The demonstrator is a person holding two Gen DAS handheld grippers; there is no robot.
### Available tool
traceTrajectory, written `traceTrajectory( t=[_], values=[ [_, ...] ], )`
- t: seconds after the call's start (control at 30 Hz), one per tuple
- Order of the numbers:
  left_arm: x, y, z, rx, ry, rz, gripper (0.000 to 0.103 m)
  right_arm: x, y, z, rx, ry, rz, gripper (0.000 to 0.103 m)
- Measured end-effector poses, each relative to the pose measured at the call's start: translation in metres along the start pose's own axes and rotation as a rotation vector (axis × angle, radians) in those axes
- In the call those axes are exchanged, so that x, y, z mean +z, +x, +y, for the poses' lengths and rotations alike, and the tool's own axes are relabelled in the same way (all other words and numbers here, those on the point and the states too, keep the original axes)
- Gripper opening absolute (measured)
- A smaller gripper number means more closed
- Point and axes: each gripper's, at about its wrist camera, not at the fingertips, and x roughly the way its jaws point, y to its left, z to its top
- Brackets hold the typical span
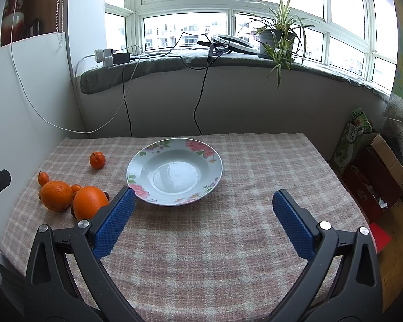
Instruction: Organize fruits
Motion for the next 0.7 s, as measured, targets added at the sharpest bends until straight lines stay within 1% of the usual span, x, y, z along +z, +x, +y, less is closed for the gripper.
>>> traceTrajectory(
  t=[0.03,0.7],
  values=[
    [0.0001,-0.0001,0.0001,0.000,-0.001,-0.001,0.103,-0.0015,0.0044,0.0016,0.001,0.000,0.001,0.103],
    [0.0002,0.0001,-0.0010,-0.001,0.002,-0.002,0.103,-0.0010,0.0037,0.0002,0.002,0.001,0.003,0.103]
  ],
)
